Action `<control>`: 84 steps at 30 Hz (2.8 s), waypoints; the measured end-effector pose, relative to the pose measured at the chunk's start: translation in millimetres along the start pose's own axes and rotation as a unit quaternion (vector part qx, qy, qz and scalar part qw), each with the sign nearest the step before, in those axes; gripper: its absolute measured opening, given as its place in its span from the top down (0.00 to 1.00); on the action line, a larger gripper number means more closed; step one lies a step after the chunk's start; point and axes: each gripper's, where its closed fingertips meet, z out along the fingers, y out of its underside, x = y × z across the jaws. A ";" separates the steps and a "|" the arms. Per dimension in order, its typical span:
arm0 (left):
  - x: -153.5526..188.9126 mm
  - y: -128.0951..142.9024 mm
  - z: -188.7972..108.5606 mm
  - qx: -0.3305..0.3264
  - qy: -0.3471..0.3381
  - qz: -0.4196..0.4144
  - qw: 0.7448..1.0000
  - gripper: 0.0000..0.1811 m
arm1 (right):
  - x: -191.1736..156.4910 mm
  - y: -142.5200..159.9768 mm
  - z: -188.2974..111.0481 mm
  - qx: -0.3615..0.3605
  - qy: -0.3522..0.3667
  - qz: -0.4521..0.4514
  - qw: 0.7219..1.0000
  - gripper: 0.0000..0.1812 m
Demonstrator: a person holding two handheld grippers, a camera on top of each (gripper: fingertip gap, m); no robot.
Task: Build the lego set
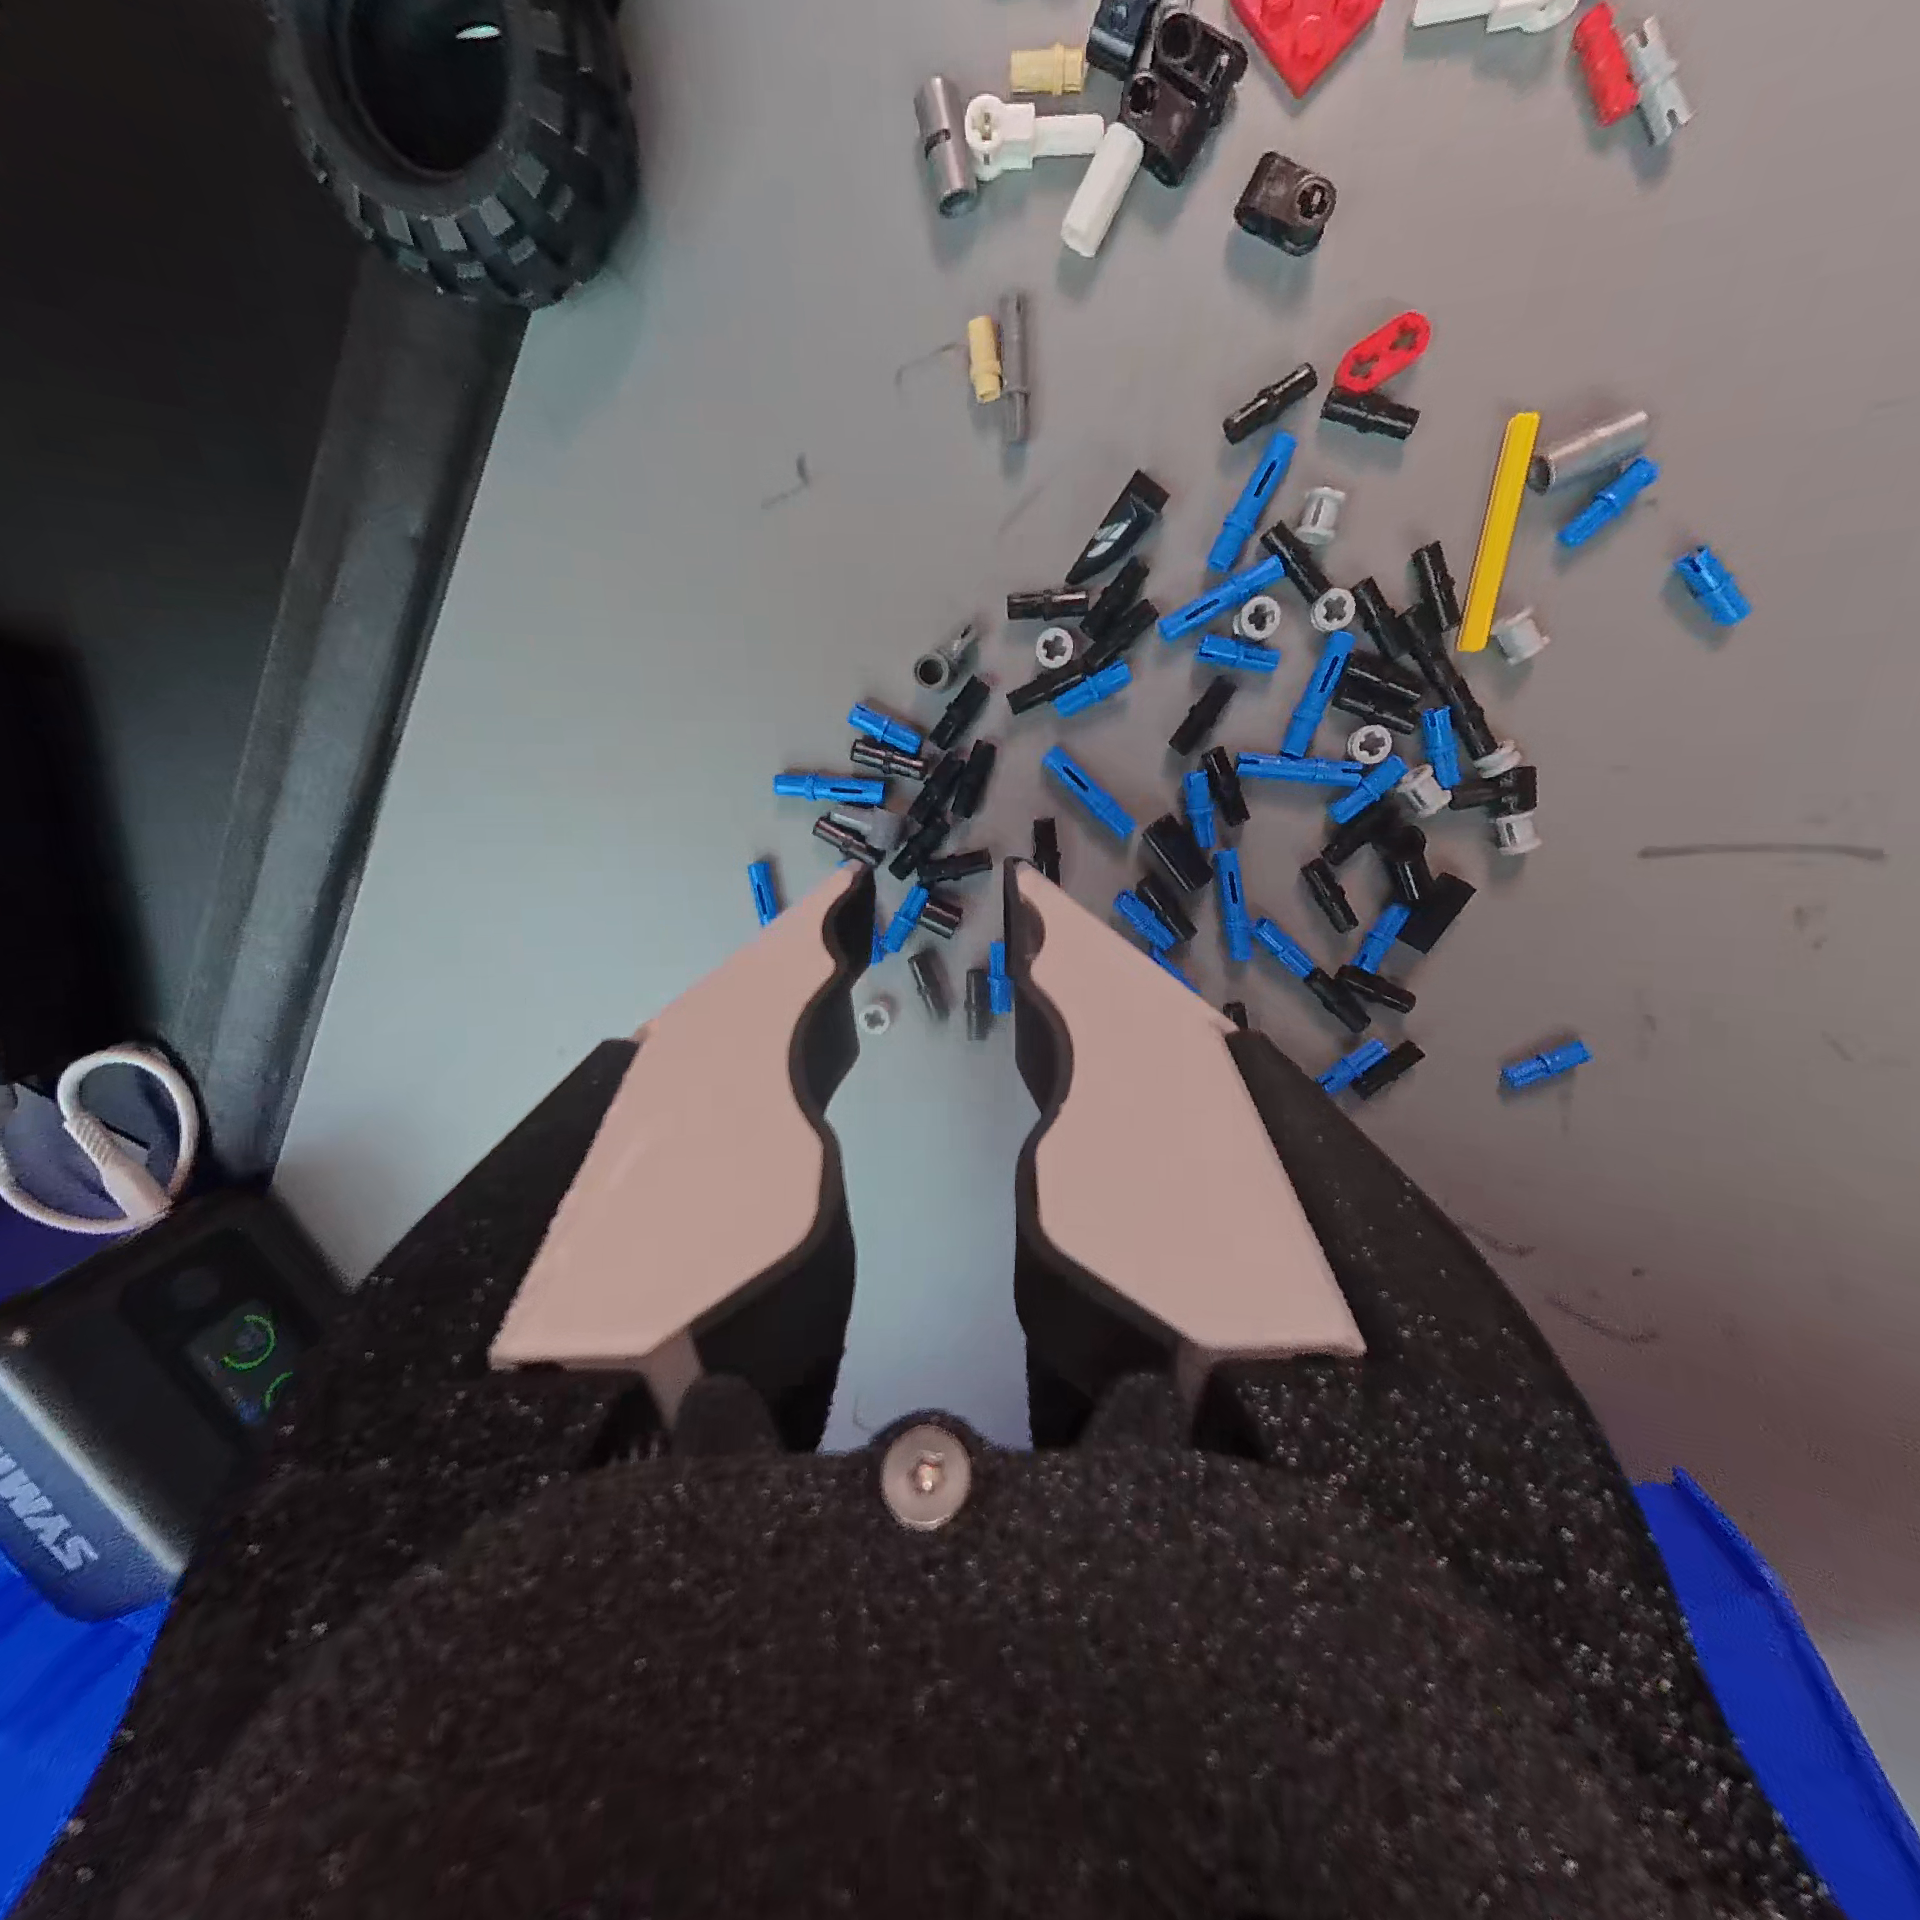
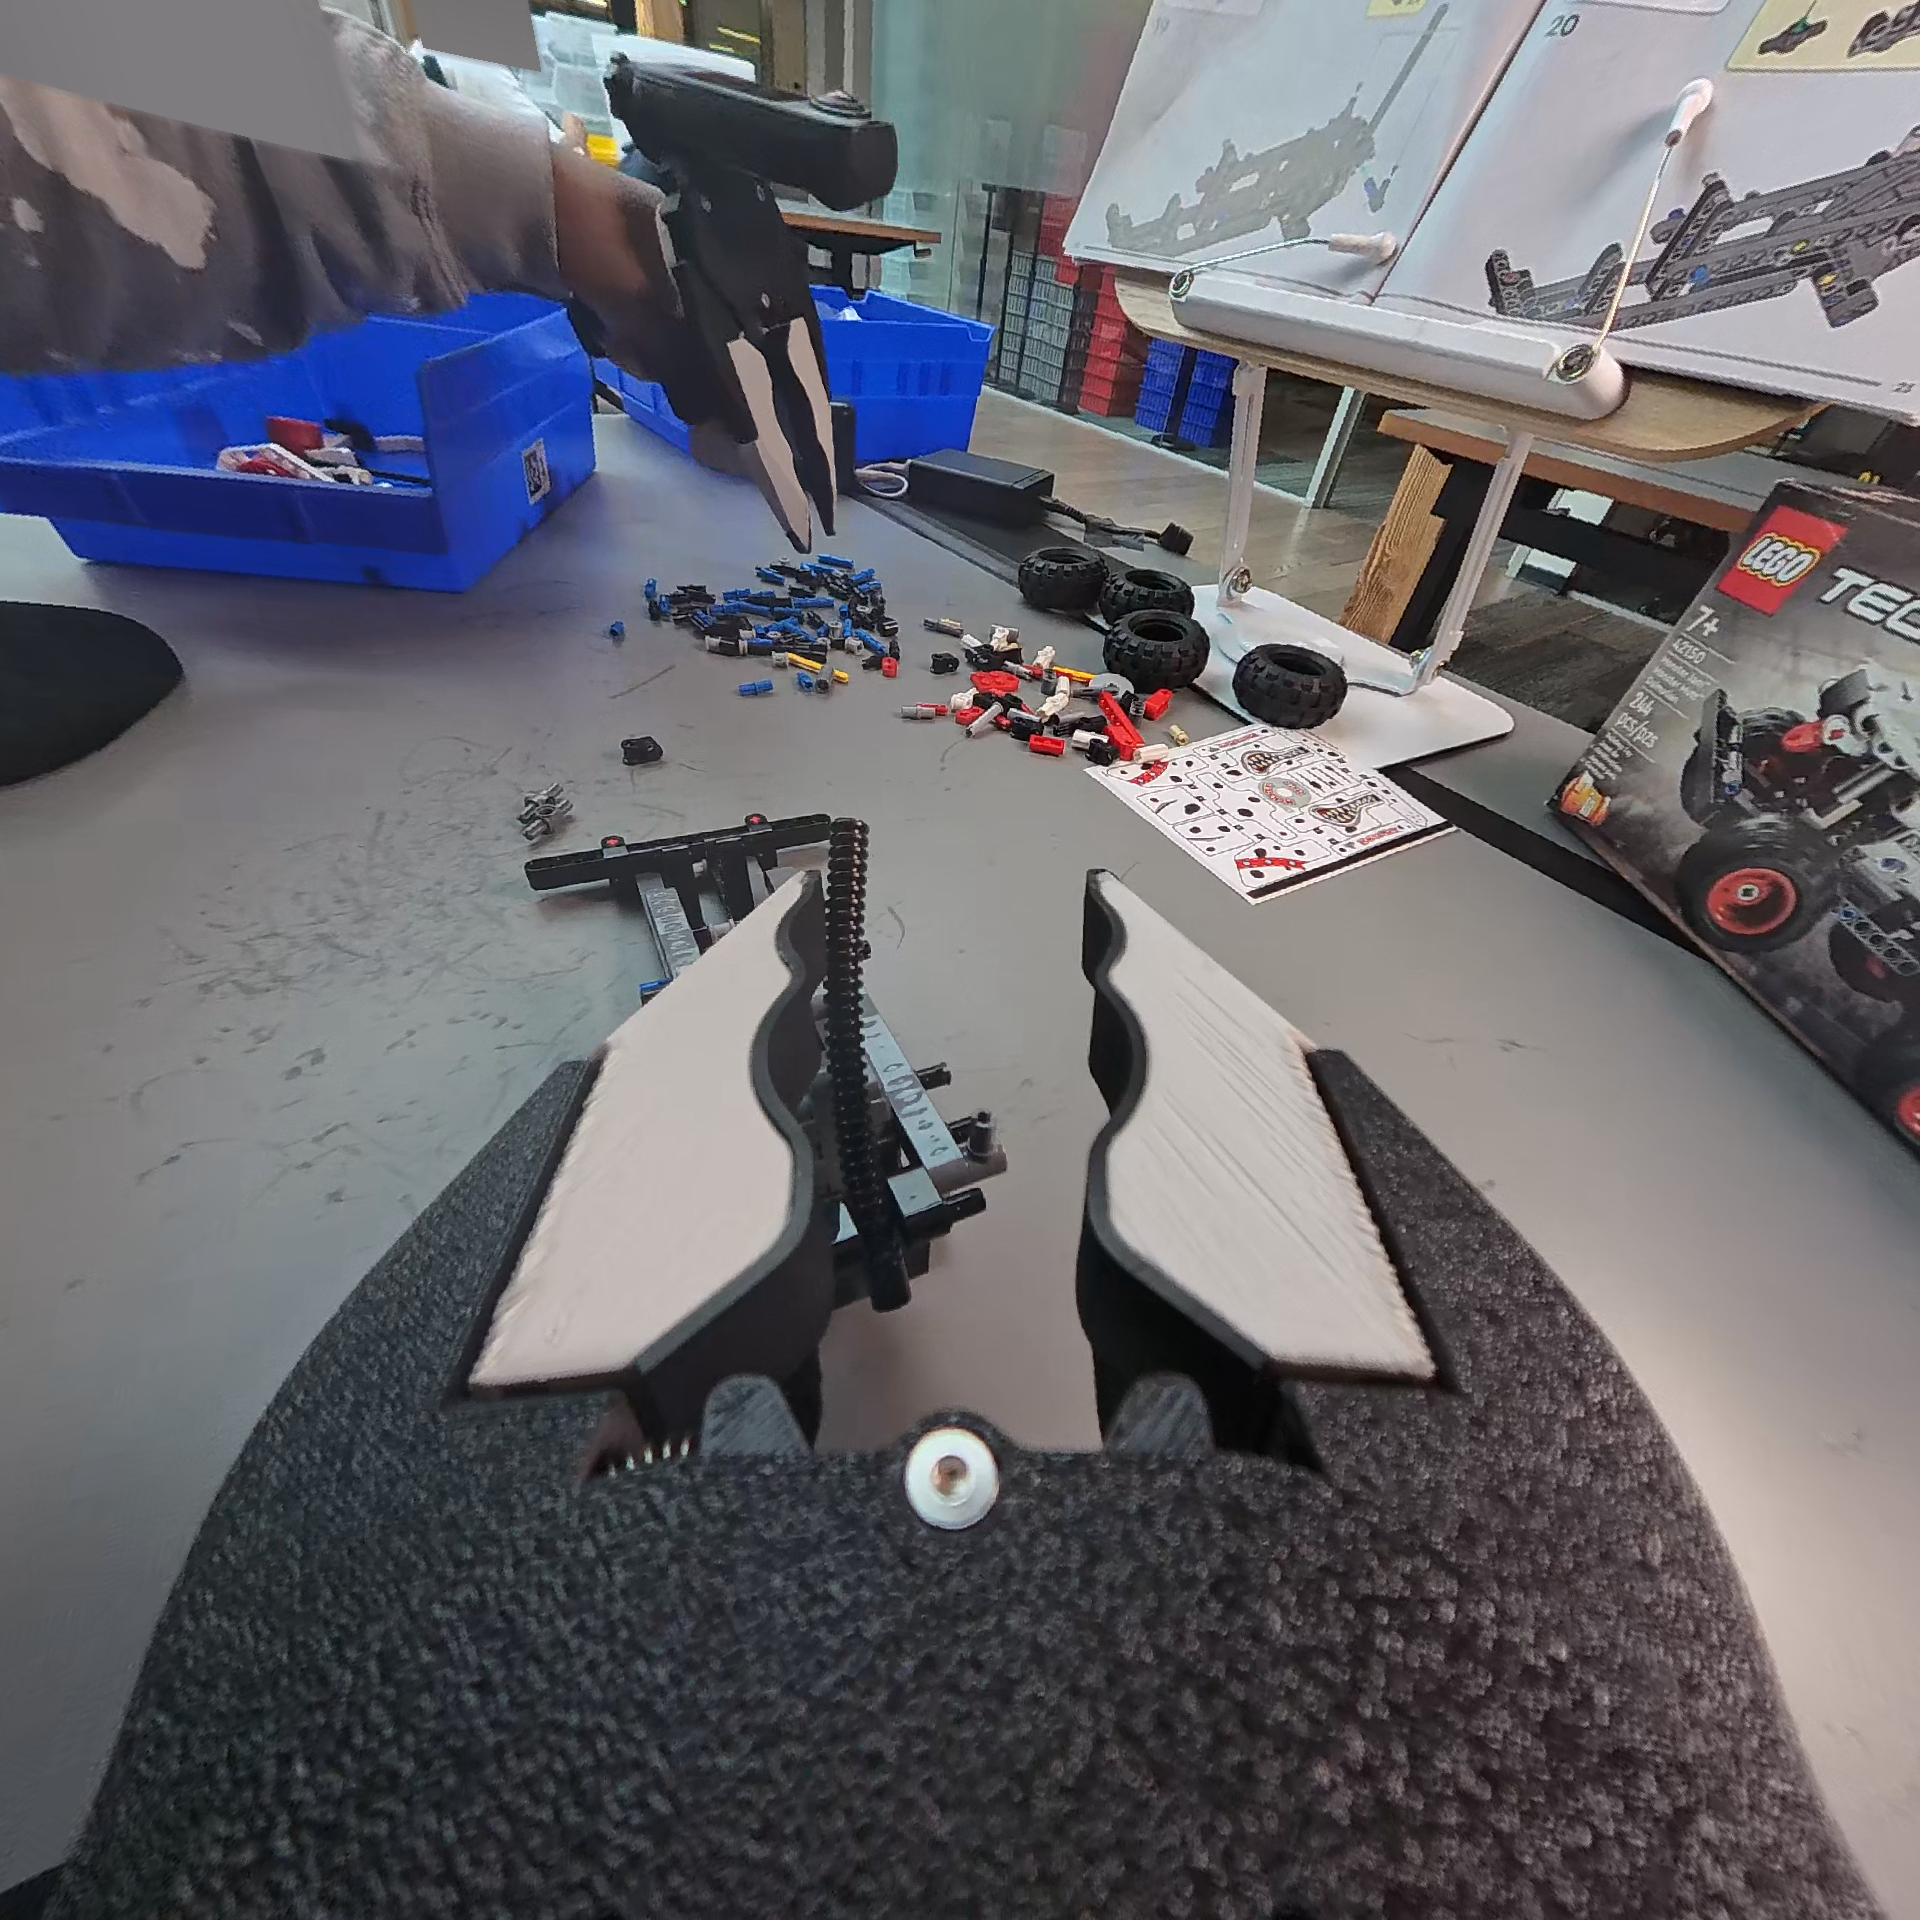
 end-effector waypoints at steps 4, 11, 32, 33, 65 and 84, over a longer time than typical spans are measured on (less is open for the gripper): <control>-3.9 -2.9 9.1 -0.004 0.004 0.000 1.000 0.85 | 0.9 0.1 0.1 0.001 0.000 0.003 1.000 0.73; -7.2 2.3 18.8 -0.016 0.015 -0.003 1.000 0.85 | 1.8 0.6 0.4 0.003 -0.002 0.011 1.000 0.73; 35.3 -10.5 6.9 0.018 0.075 0.035 0.996 0.90 | 1.5 1.0 1.2 0.001 -0.004 0.012 1.000 0.73; 35.6 -14.7 5.9 0.026 0.074 0.031 0.996 0.88 | 1.3 1.0 1.3 0.001 -0.004 0.012 1.000 0.73; 203.8 -34.0 -1.9 -0.016 0.135 0.126 0.983 0.94 | 1.1 4.6 0.8 -0.009 -0.007 0.004 1.000 0.73; 38.2 -110.9 41.6 0.066 -0.005 -0.106 0.992 0.87 | 0.3 7.0 0.8 -0.018 0.001 -0.010 1.000 0.74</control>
